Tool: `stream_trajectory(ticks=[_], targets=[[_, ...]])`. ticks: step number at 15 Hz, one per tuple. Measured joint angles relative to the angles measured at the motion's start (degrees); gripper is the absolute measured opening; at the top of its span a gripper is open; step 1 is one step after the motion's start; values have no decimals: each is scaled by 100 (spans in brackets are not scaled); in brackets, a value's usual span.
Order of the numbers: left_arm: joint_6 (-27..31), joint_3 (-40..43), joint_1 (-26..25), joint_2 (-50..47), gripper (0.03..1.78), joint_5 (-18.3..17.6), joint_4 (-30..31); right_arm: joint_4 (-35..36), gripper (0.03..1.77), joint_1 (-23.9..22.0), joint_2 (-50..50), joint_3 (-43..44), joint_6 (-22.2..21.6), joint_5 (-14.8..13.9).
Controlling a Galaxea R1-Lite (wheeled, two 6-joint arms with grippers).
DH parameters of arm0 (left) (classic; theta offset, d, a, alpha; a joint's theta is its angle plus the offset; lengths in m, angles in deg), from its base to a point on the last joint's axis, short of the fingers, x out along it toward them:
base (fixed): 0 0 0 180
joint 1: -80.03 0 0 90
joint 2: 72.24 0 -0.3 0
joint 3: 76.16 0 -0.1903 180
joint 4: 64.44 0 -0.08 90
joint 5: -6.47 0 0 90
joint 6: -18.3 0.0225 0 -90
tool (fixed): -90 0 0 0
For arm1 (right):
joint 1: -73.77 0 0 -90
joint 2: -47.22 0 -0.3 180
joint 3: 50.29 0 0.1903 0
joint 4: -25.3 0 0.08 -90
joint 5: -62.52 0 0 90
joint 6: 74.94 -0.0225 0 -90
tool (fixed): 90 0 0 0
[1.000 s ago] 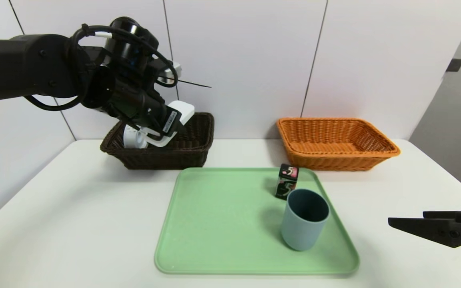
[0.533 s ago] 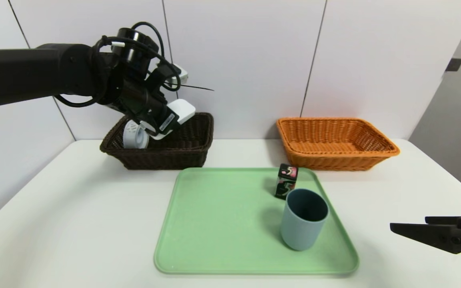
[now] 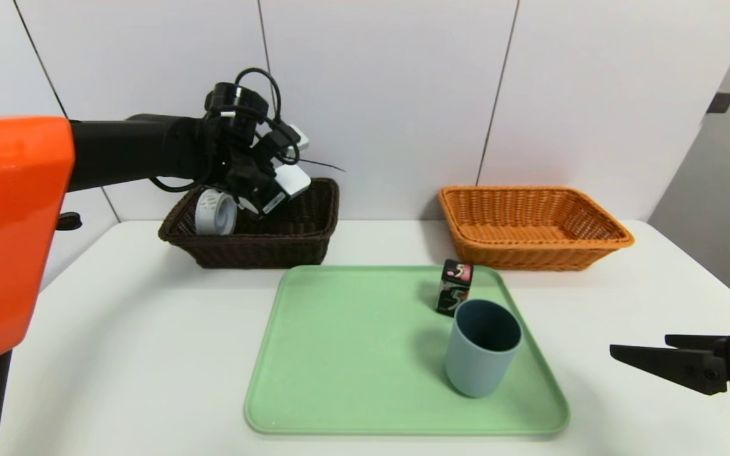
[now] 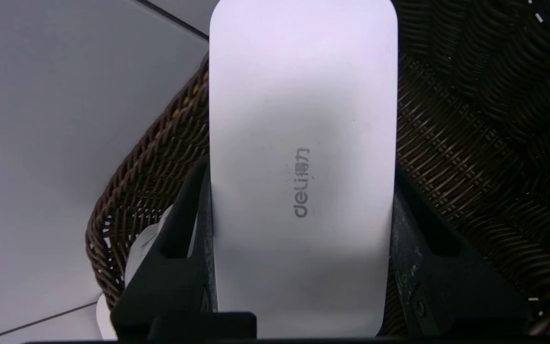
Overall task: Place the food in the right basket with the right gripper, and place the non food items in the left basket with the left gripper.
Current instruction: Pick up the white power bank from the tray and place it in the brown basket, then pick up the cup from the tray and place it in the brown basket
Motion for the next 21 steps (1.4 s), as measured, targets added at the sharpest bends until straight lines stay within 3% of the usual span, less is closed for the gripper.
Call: stream_trajectory(ticks=[4, 9, 15, 17, 21], targets=[[10, -2, -91, 190, 100, 5, 2, 77, 171, 0, 18, -88, 0, 0], [-13, -5, -127, 232, 131, -4, 2, 90, 171, 0, 18, -88, 2, 5], [-324, -11, -196, -122, 152, -34, -117, 77, 171, -2, -11, -39, -2, 11], [-650, -13, -185, -397, 156, -54, -430, 74, 171, -2, -50, -26, 0, 11], [-2342, -13, 138, -848, 162, -52, -631, 79, 171, -7, -91, -11, -38, -11]])
